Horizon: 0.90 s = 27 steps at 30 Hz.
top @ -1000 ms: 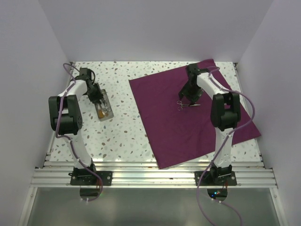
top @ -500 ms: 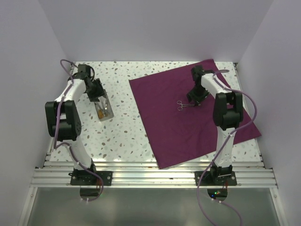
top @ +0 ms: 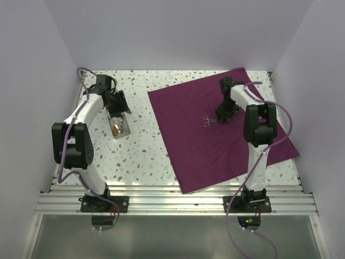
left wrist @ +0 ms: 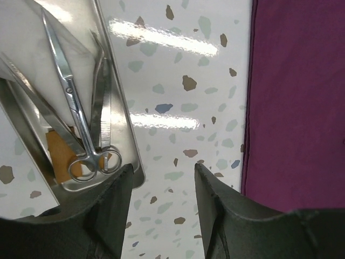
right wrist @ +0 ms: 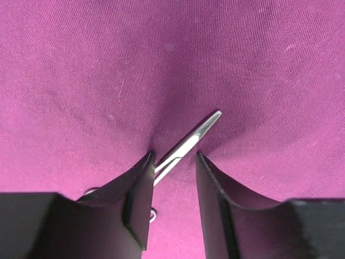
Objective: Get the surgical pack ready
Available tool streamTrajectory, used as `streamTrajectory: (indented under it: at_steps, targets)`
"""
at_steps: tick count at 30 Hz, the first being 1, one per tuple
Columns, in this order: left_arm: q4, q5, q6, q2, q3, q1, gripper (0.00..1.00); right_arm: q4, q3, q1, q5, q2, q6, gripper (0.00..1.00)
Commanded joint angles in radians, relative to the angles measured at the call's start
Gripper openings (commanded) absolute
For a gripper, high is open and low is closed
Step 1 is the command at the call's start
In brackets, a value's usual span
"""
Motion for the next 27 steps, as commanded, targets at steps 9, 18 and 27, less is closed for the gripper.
streamTrajectory:
  at_steps: [9, 18, 27]
  targets:
    - [0.052, 0.048, -0.006, -0.068, 0.024, -0.111, 0.56, -0.019, 0.031, 0.001, 0.032, 0.003, 0.003, 0.15]
    - [0.113, 0.147, 0.022, -0.079, 0.023, -0.177, 0.65, -0.036, 0.037, 0.002, 0.023, -0.062, -0.046, 0.02]
    - [0.224, 0.281, 0.010, -0.096, 0.027, -0.254, 0.72, -0.007, -0.004, 0.004, 0.009, -0.197, -0.168, 0.00]
